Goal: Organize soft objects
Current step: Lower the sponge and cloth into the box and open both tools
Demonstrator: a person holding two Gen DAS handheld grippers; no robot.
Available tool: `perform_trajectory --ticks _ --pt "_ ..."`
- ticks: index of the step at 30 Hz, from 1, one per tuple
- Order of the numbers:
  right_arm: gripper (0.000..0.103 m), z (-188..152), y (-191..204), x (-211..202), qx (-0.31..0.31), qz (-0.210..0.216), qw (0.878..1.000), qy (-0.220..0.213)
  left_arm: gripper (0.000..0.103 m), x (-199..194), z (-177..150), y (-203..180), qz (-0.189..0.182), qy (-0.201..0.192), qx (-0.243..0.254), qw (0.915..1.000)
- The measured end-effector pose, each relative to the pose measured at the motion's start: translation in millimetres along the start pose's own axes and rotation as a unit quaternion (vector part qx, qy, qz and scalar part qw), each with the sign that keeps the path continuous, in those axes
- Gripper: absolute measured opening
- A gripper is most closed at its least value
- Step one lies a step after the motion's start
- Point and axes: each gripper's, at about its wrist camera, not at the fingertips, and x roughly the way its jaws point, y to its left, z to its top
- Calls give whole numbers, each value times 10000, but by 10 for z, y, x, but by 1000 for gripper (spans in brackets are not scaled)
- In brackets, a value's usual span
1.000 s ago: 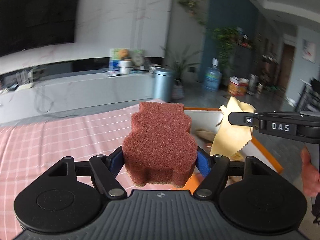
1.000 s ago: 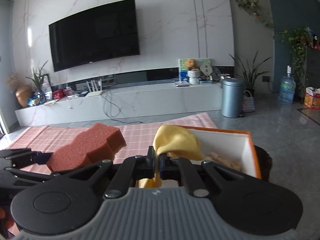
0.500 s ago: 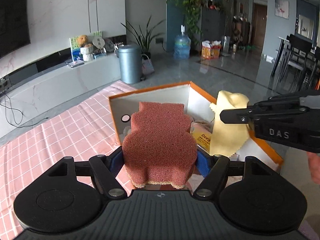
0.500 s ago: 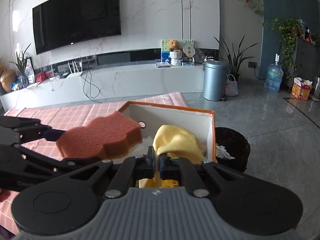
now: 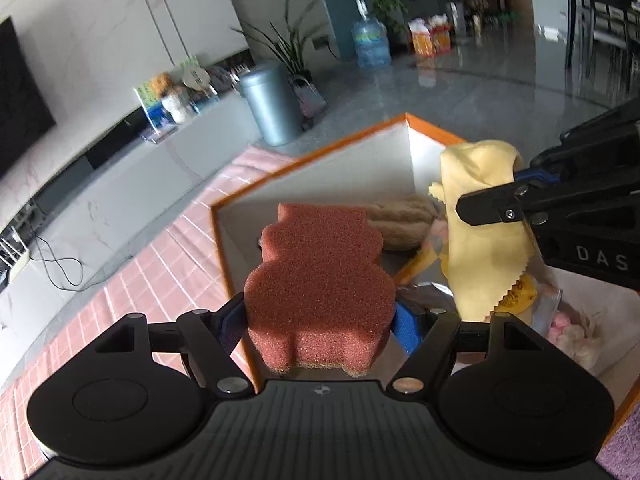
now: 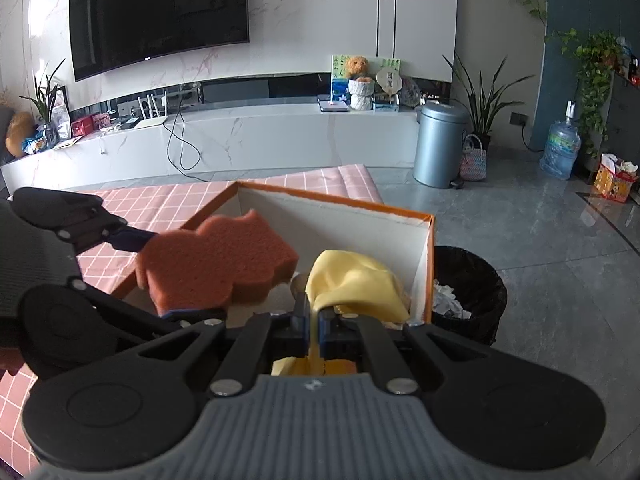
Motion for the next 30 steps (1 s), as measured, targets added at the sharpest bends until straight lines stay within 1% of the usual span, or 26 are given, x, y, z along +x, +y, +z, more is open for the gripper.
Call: perform_trajectory --ticks 2,4,5,10,13,15,17,20,22,24,27,30 --pt "1 -13 -9 13 32 -2 10000 27 85 65 -8 -32 -104 197 16 9998" --pt "1 -34 -15 16 42 -7 10000 48 86 97 -35 -53 6 215 161 9996" --pt "1 -41 -16 16 44 -5 10000 63 89 111 -53 -60 29 232 196 9995" --pt "2 -52 24 -6 26 8 9999 122 94 75 -100 -2 -116 226 -15 9997" --pt "2 -18 37 -61 19 27 10000 85 96 16 -83 34 -279 241 -122 9992" --pt "2 -2 47 -114 -1 45 10000 67 100 -42 -80 63 -357 218 -249 9988" --pt "3 8 48 -167 29 102 9999 93 103 -117 -86 95 -428 146 -346 9984" --pt "4 1 53 -219 149 284 9993 195 103 -253 -98 168 -561 -18 -566 9968" --pt "4 -17 79 -245 233 453 9983 286 103 -367 -120 246 -653 -148 -825 9943" --pt "6 -48 112 -254 319 626 9968 371 103 -483 -154 305 -718 -267 -1082 9912" --pt "6 -112 232 -216 295 828 9944 582 103 -618 -216 353 -647 -383 -1231 9895" --pt "7 -188 350 -135 232 841 9922 888 103 -718 -305 439 -628 -454 -1524 9853"
